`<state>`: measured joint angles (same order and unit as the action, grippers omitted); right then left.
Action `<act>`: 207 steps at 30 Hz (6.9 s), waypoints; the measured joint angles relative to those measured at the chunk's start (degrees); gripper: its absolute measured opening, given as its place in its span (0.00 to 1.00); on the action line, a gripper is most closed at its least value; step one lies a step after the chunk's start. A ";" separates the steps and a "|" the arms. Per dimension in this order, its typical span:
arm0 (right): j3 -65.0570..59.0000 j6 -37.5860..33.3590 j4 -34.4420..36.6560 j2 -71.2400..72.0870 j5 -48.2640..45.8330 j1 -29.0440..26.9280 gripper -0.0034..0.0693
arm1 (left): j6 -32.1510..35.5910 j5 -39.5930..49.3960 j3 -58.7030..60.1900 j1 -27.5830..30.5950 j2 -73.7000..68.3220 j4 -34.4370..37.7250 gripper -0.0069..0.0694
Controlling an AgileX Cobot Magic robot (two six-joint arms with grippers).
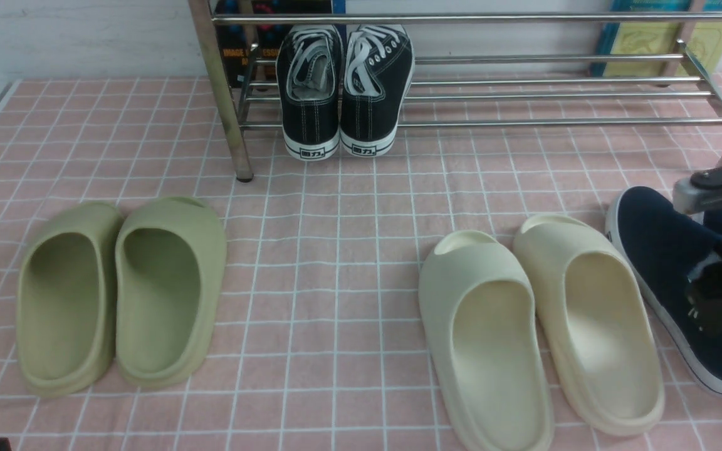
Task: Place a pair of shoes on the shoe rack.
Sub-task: Use the right arm to grab the shoe closest to it, then use the right arm to put a shoe into the shoe rack, then use the right arm to grab the shoe closest to it, then use the right arm to put a shoe into the shoe rack
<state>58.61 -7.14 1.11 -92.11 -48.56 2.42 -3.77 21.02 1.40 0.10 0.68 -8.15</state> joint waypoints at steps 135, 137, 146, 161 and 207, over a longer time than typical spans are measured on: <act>21.97 -1.50 4.85 -1.41 -8.01 -5.70 0.06 | 0.00 0.05 0.00 0.00 0.00 -0.07 0.40; 25.43 -1.95 4.78 -4.72 -8.68 -5.70 0.06 | 0.00 0.05 0.00 0.00 0.00 -0.07 0.40; 44.95 -6.28 3.68 -19.83 -12.84 -5.70 0.06 | 0.00 0.05 0.00 0.00 0.00 -0.07 0.40; 71.35 -8.85 -8.13 -39.14 -15.46 0.32 0.06 | 0.00 0.05 0.00 0.00 0.00 -0.07 0.40; 72.77 3.15 -12.57 -36.73 -18.13 1.92 0.66 | 0.00 0.05 -0.02 0.00 0.00 -0.07 0.40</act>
<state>131.38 -3.98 -11.46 -128.83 -66.69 4.34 -3.77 21.07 1.38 0.10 0.68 -8.21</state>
